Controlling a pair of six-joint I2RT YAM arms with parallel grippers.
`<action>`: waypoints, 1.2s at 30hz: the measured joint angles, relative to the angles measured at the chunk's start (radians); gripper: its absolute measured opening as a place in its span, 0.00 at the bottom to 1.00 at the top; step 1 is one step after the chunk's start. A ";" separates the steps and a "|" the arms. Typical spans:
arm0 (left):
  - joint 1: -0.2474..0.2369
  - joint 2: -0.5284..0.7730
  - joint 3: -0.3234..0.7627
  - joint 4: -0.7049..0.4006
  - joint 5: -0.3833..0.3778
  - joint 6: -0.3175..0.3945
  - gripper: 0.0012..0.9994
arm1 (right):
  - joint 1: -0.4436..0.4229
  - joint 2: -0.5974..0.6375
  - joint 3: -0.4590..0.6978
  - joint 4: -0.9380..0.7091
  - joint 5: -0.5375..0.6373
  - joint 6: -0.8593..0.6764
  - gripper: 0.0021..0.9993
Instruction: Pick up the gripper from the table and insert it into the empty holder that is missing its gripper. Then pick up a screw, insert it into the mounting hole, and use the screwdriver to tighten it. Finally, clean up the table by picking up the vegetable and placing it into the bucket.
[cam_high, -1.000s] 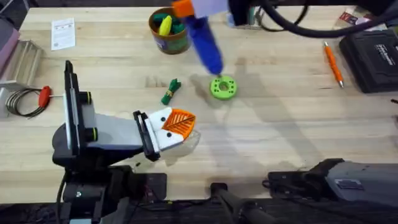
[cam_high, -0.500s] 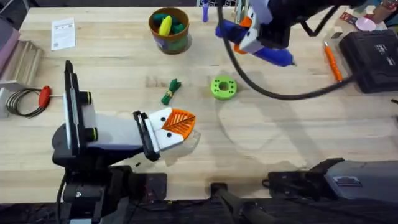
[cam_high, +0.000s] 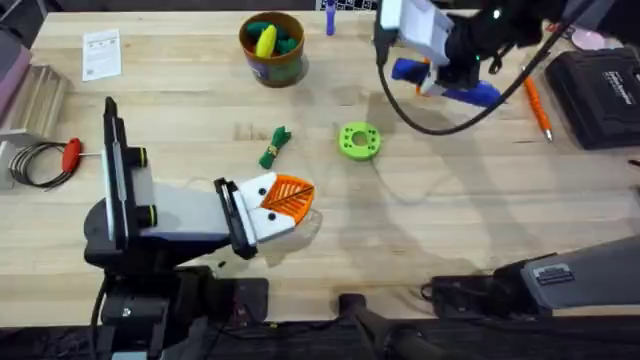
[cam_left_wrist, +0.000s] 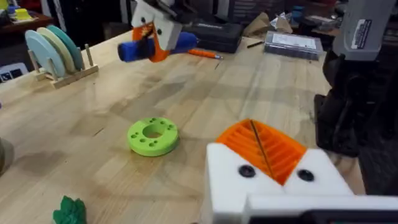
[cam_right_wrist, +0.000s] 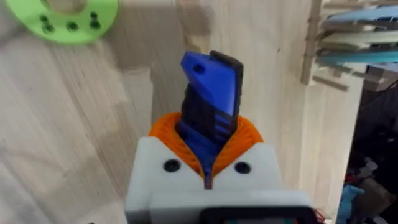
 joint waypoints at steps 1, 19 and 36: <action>0.000 0.000 0.000 0.000 0.000 0.000 0.01 | -0.014 0.002 -0.028 0.024 0.002 -0.015 0.02; 0.000 0.000 0.000 0.000 0.000 0.000 0.01 | -0.053 0.156 -0.173 0.191 0.013 -0.068 0.09; 0.000 0.000 0.000 0.000 0.000 0.004 0.47 | -0.015 0.047 -0.172 0.169 0.021 0.000 0.98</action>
